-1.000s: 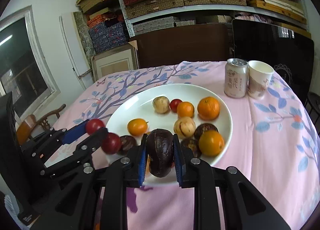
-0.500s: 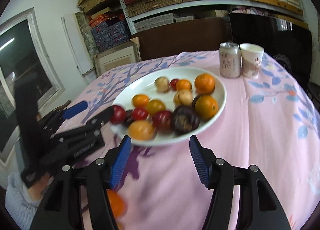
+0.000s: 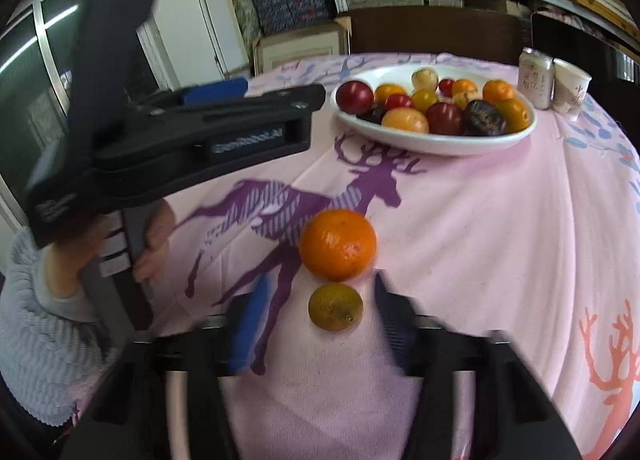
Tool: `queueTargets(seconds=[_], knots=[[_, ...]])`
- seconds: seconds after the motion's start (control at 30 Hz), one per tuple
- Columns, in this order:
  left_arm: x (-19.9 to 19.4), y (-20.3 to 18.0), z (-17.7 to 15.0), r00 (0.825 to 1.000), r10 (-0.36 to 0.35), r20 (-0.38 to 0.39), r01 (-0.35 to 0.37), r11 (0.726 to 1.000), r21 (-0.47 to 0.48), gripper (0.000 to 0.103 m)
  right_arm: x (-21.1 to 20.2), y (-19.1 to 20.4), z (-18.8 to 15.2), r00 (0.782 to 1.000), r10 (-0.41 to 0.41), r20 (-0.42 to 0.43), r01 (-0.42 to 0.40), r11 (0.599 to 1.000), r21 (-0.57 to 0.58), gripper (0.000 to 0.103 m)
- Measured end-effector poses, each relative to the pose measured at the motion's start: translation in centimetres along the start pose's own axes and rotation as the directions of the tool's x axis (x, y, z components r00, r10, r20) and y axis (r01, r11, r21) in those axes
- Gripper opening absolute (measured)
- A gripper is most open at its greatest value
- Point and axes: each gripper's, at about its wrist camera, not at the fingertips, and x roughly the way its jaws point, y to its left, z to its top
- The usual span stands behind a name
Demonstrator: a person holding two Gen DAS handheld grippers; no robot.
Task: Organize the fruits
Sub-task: 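Grasp the last orange with the left gripper while the right grasps the small olive-green fruit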
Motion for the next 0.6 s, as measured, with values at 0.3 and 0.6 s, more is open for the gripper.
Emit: queueTargets(seconds=[0.3, 0.6], knots=[[-0.8, -2.6, -2.4, 0.965, -0.239, -0.107, 0.245, 0.968, 0.051, 0.075, -2.5, -2.8, -0.8, 0.999, 0.0, 0.045, -0.004, 0.997, 0.08, 0.028], [-1.0, -6.4, -4.1, 0.943, -0.296, -0.155, 0.319, 0.934, 0.163, 0.074, -5.0, -4.7, -2.3, 0.994, -0.016, 0.109, 0.001, 0.991, 0.13, 0.028]])
